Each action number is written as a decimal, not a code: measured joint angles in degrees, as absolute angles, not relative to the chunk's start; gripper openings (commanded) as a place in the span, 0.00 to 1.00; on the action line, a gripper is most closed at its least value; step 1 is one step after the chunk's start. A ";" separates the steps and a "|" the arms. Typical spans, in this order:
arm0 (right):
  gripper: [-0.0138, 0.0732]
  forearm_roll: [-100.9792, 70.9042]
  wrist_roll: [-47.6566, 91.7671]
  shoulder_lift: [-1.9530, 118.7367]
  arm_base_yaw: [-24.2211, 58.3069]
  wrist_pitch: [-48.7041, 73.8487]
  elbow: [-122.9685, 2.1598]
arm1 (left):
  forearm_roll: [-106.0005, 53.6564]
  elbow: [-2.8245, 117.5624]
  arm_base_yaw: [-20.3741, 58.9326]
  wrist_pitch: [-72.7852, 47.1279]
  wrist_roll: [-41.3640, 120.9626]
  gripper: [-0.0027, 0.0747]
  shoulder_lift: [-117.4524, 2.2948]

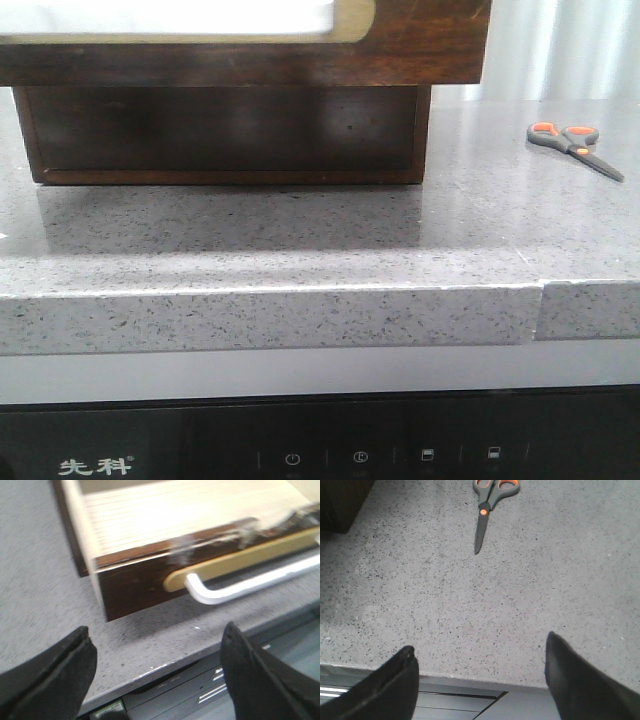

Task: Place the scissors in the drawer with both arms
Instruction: 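Pull the drawer fully open with the left gripper and release, then reach the right gripper to the grey-orange scissors and grasp them, then carry the scissors with the right gripper over the open drawer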

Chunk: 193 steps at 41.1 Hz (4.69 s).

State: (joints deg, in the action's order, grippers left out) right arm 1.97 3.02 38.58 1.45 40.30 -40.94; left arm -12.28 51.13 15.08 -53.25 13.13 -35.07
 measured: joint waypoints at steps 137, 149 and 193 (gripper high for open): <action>0.36 -3.36 7.93 121.12 -1.76 65.18 -110.01 | 1.57 51.13 29.98 -49.42 1.66 0.70 -35.07; 0.22 -3.02 7.81 121.24 -1.76 64.59 -110.25 | 1.57 51.13 29.98 -49.42 1.66 0.70 -35.07; 0.22 -4.21 10.28 87.44 3.99 62.24 -110.04 | 1.57 51.13 29.98 -49.42 1.66 0.70 -35.07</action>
State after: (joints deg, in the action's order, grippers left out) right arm -4.21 10.28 87.44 3.99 62.24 -110.04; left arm 1.57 51.13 29.98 -49.42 1.66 -35.07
